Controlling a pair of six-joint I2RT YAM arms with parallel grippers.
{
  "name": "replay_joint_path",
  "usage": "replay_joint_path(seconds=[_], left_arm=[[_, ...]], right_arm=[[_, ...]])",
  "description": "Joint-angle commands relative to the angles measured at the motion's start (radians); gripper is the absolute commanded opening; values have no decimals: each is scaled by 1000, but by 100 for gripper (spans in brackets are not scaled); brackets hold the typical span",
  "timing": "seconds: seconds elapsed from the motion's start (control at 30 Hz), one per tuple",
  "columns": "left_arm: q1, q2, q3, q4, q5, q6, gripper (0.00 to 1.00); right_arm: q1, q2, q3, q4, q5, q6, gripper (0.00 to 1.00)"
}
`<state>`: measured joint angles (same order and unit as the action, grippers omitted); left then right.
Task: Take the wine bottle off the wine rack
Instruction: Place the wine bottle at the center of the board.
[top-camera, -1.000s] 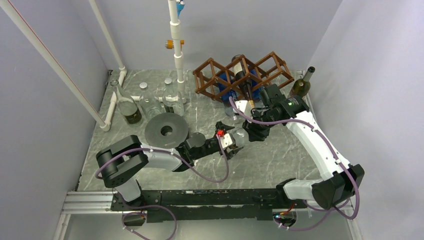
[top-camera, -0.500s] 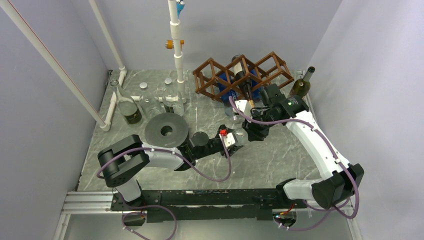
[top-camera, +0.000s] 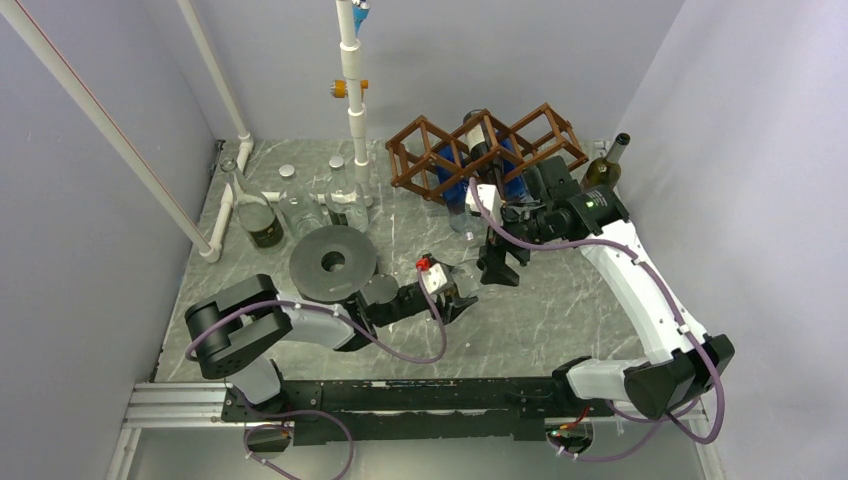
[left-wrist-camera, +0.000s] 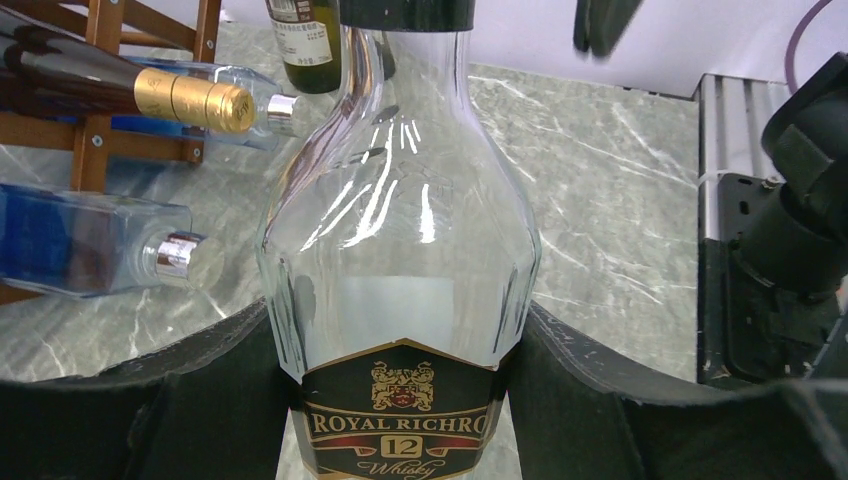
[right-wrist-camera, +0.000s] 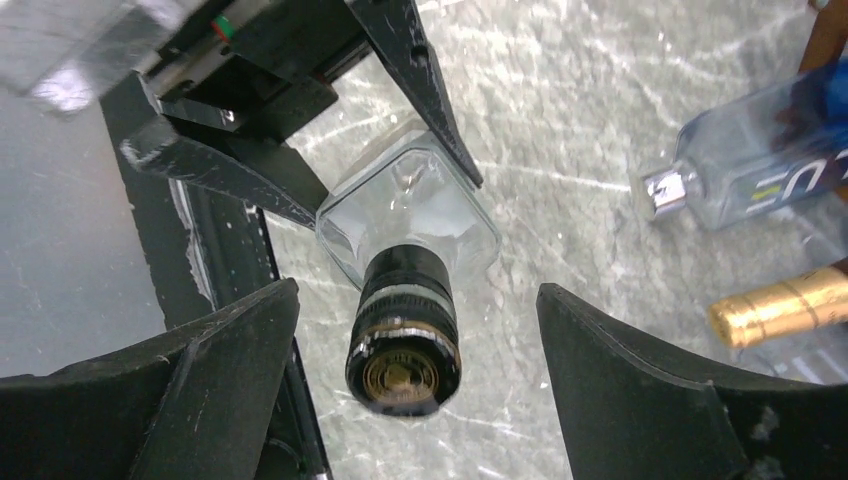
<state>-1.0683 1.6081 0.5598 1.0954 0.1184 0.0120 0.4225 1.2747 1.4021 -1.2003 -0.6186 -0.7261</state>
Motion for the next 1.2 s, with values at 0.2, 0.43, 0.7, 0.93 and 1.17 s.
replay_joint_path(seconds=[0.2, 0.43, 0.7, 0.93, 1.17], left_arm=[[-5, -84, -97, 182, -4, -132, 0], [-6, -98, -130, 228, -45, -161, 0], [-5, -74, -171, 315, -105, -174, 0], [-5, -24, -197, 387, -164, -183, 2], [-6, -36, -220, 378, -161, -170, 25]], right_arm=[[1, 9, 167, 48, -249, -63, 94], [-4, -15, 106, 150, -411, -58, 95], [-109, -33, -26, 284, -602, 32, 95], [-217, -80, -146, 372, -693, 34, 97], [-258, -107, -274, 443, -717, -8, 100]])
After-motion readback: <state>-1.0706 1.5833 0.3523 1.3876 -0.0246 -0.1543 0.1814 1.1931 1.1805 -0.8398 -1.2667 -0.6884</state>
